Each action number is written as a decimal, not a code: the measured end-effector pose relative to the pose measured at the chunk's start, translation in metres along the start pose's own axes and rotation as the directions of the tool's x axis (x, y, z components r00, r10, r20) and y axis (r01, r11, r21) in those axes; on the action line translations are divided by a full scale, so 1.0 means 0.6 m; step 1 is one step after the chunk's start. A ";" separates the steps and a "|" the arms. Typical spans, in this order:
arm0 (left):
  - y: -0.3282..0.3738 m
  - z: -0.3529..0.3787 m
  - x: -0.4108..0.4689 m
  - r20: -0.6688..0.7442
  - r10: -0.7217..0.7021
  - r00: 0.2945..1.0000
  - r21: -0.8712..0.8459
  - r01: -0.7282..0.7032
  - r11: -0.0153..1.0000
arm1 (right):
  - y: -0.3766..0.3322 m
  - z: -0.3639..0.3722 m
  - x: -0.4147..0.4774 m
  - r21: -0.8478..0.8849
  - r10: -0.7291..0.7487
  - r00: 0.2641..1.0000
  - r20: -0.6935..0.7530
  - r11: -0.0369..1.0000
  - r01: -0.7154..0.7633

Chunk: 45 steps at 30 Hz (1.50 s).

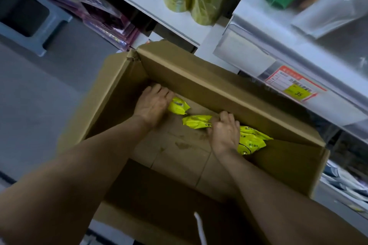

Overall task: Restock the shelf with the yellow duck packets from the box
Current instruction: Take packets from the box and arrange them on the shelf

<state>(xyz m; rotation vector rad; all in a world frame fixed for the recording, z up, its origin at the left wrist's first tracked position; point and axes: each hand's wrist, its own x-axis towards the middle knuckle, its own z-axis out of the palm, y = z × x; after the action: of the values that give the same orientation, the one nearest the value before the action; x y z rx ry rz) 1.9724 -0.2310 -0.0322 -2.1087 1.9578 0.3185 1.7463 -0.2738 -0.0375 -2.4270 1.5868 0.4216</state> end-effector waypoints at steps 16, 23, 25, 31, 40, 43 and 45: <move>-0.028 -0.132 -0.078 0.356 -0.181 0.917 -0.580 0.369 0.726 | 0.028 -0.154 -0.114 0.654 -0.067 0.949 0.310 0.739 -0.162; 0.019 -0.226 -0.147 0.337 -0.076 0.938 -0.848 0.338 0.407 | 0.077 -0.240 -0.198 0.648 0.014 0.959 0.283 0.735 -0.202; 0.047 -0.251 -0.171 0.301 -0.072 0.951 -0.880 0.306 0.362 | 0.096 -0.265 -0.228 0.656 0.058 0.963 0.265 0.721 -0.224; 0.151 -0.343 -0.257 0.176 -0.114 0.978 -0.836 0.210 0.507 | 0.174 -0.323 -0.340 0.803 0.066 0.975 0.214 0.556 -0.214; 0.444 -0.518 -0.421 0.255 0.140 0.957 -0.917 0.194 0.347 | 0.403 -0.360 -0.586 0.892 0.177 0.975 0.135 0.406 -0.197; 0.551 -0.560 -0.440 0.249 0.196 0.949 -0.918 0.167 0.360 | 0.508 -0.377 -0.662 0.915 0.246 0.964 0.100 0.359 -0.186; 0.622 -0.589 -0.443 0.219 0.221 0.950 -0.910 0.118 0.398 | 0.578 -0.390 -0.709 0.933 0.295 0.951 0.089 0.309 -0.183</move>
<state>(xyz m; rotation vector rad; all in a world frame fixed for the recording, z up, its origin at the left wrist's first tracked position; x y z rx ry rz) 1.5779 -0.1207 0.3761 -2.2458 1.7844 2.0629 1.2954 -0.1240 0.3236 -1.2845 1.5517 -0.5205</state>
